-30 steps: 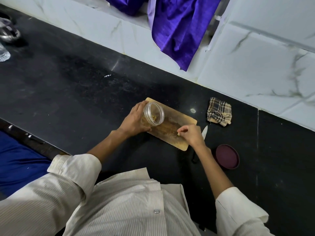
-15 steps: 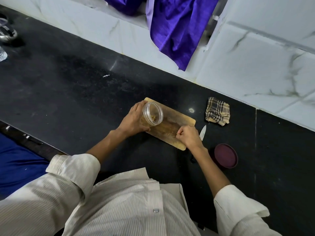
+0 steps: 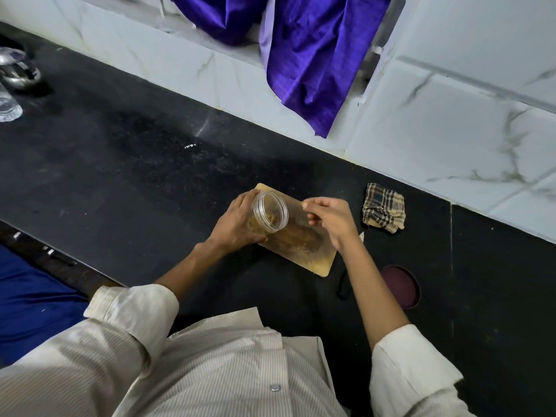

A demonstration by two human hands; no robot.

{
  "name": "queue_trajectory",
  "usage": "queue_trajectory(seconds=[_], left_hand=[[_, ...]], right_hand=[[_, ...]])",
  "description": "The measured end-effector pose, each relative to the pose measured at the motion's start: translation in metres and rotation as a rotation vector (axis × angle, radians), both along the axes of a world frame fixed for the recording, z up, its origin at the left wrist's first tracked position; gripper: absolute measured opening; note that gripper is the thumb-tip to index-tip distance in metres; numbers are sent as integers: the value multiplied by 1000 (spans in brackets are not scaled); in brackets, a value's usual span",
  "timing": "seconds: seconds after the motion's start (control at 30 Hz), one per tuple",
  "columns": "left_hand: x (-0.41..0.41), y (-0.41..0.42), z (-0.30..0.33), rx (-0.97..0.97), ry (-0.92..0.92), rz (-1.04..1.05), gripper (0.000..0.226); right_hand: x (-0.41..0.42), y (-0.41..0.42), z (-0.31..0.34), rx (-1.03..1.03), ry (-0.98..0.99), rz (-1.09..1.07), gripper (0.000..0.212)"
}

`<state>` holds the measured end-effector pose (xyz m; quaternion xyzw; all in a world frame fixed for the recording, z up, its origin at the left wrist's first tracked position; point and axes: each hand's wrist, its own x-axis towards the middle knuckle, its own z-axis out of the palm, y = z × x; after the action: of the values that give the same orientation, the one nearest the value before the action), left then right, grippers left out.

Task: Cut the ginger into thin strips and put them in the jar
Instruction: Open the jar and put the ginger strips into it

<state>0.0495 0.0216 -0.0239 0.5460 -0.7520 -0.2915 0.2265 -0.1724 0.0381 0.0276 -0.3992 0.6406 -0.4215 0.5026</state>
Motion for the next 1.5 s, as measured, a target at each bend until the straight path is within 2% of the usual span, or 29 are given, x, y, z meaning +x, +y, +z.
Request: queue_trajectory(seconds=[0.07, 0.17, 0.27, 0.4, 0.53, 0.67, 0.77, 0.87, 0.93, 1.0, 1.23, 1.3, 1.4, 1.5], left_hand=[[0, 1, 2, -24, 13, 12, 110], [-3, 0, 6, -35, 34, 9, 111], [-7, 1, 14, -51, 55, 5, 110], [-13, 3, 20, -60, 79, -23, 109], [-24, 7, 26, -67, 81, -77, 108], [-36, 7, 28, -94, 75, -133, 108], [-43, 4, 25, -70, 64, -161, 110], [-47, 2, 21, -39, 56, -198, 112], [-49, 2, 17, -22, 53, -209, 113], [-50, 1, 14, -20, 34, -217, 114], [-59, 0, 10, -45, -1, -246, 113], [-57, -1, 9, -40, 2, -242, 114], [-56, -1, 9, -31, -6, -244, 113], [-57, 0, 9, -9, 4, -256, 113]], right_hand=[[17, -8, 11, -65, 100, 86, 6], [32, -15, 20, -153, 451, 279, 16], [35, -15, 25, -213, 603, 270, 18], [30, -10, 26, -229, 657, 211, 10], [21, 4, 24, -264, 642, 232, 19], [-3, 26, 23, -291, 547, 82, 25], [-47, 53, 7, -165, 619, 23, 40], [-97, 76, -12, 188, 833, -1, 60], [-117, 89, -18, 425, 849, 42, 75], [-125, 97, -21, 533, 817, 112, 84], [-130, 104, -26, 444, 943, 107, 79], [-132, 104, -27, 490, 991, 134, 80], [-132, 105, -27, 631, 897, 160, 87], [-134, 106, -30, 623, 820, 106, 82]])
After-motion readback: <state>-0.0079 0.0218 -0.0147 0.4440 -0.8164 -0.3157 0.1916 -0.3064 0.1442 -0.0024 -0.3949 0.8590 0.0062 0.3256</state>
